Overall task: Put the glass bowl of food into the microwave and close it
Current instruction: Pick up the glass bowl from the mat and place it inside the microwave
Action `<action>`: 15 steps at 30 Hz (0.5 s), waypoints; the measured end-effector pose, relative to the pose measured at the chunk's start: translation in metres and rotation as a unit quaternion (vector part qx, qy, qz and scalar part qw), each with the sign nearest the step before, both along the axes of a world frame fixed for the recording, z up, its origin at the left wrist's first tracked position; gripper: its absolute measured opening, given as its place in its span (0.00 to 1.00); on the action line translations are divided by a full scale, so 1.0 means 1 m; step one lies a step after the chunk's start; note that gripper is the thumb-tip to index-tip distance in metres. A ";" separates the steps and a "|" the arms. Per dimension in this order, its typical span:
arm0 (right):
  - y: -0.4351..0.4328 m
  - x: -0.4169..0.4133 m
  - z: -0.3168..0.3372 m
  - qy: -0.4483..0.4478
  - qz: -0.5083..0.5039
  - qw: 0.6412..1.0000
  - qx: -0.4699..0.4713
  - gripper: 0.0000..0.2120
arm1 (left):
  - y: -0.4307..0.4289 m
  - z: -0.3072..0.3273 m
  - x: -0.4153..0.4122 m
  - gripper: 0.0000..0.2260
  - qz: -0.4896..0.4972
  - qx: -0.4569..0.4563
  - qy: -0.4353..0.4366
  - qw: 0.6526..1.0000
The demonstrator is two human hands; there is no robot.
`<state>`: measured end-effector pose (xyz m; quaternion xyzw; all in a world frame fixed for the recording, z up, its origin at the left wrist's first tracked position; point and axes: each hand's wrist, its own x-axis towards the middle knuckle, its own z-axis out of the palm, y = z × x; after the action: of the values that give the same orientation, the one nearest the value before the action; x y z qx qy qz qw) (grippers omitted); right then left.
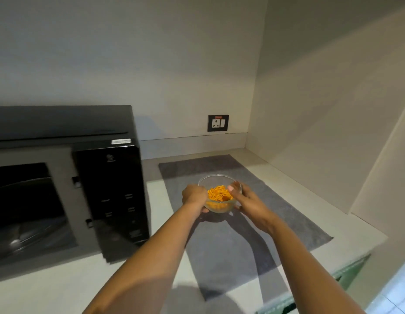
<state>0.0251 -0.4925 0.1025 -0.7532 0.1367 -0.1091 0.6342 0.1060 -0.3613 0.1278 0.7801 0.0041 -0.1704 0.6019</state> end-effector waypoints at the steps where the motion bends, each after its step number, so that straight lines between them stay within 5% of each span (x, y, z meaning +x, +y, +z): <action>1: 0.009 -0.009 0.002 -0.007 0.022 1.000 -0.004 0.34 | 0.010 0.006 -0.009 0.13 0.004 0.001 -0.003 1.000; 8: 0.075 -0.067 0.009 -0.037 0.115 0.992 -0.037 0.54 | 0.092 0.039 -0.077 0.12 0.002 0.008 -0.017 1.000; 15: 0.152 -0.086 0.011 -0.079 0.133 0.988 -0.021 0.57 | 0.177 0.048 -0.114 0.13 0.005 0.023 -0.041 0.999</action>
<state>-0.0607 -0.3404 0.1140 -0.7670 -0.0172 -0.0859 0.6356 -0.0081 -0.1843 0.1759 0.7998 -0.0127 -0.1356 0.5846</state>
